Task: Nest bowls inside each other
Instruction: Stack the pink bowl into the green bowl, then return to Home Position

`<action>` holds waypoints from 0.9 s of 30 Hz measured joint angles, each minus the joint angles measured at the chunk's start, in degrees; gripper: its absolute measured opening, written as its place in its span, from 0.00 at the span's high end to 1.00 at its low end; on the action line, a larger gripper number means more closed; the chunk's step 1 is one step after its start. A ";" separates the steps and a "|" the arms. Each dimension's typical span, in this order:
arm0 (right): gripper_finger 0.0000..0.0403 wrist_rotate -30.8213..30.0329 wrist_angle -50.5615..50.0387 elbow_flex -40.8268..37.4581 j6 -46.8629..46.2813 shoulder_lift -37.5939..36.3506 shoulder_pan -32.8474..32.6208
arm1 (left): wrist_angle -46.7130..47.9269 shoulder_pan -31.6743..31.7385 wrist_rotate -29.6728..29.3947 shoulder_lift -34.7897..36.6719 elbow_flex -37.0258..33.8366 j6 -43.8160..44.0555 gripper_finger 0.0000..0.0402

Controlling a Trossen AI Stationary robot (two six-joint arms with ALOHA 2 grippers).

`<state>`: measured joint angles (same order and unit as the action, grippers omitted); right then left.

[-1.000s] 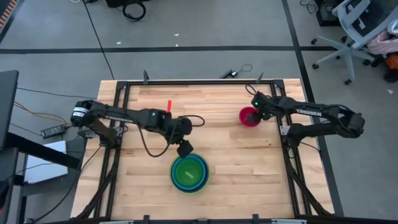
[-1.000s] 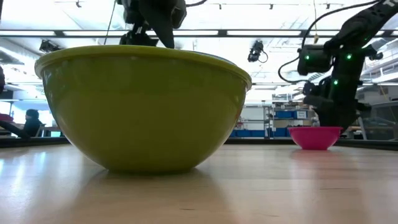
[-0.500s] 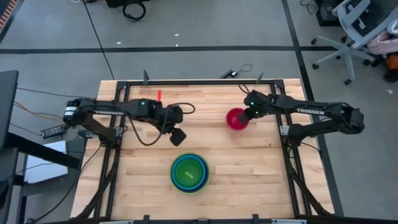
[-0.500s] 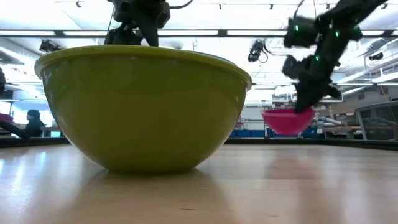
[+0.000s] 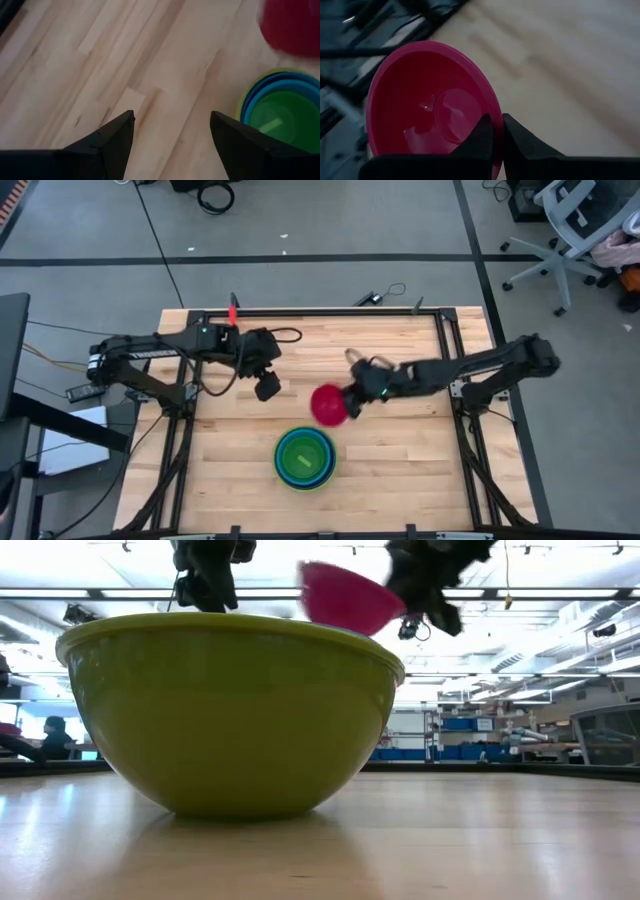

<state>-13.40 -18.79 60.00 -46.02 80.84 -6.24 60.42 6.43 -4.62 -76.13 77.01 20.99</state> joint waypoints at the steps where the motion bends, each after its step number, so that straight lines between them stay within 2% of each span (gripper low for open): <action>1: 0.95 0.52 2.21 0.77 0.06 2.23 -1.27 | -0.02 0.23 -0.01 0.10 0.00 -0.65 0.35; 6: 0.95 2.55 7.32 6.09 -0.94 12.77 -6.39 | 0.43 -0.22 0.01 0.13 0.00 -4.71 0.35; 13: 0.93 2.67 3.15 14.33 -4.33 22.77 -10.46 | 0.33 -1.15 0.09 0.13 0.00 -8.98 0.35; 18: 0.76 3.13 2.77 16.50 -8.32 26.94 -10.78 | 0.48 -1.44 0.09 0.10 0.00 -8.94 0.35; 23: 0.55 4.03 1.72 17.73 -10.19 27.47 -10.78 | 0.99 -2.91 0.17 0.10 0.00 -8.42 0.35; 25: 0.48 1.48 -1.38 17.76 -13.78 25.87 -10.79 | 0.77 -3.57 0.17 0.10 -0.02 -8.44 0.35; 27: 0.44 -3.60 -5.77 17.76 -15.66 23.42 -10.84 | -0.78 -3.86 0.22 0.08 -0.05 -8.40 0.35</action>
<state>-17.00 -24.56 77.76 -61.68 104.25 -17.08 59.64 2.57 -4.41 -76.05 76.96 12.60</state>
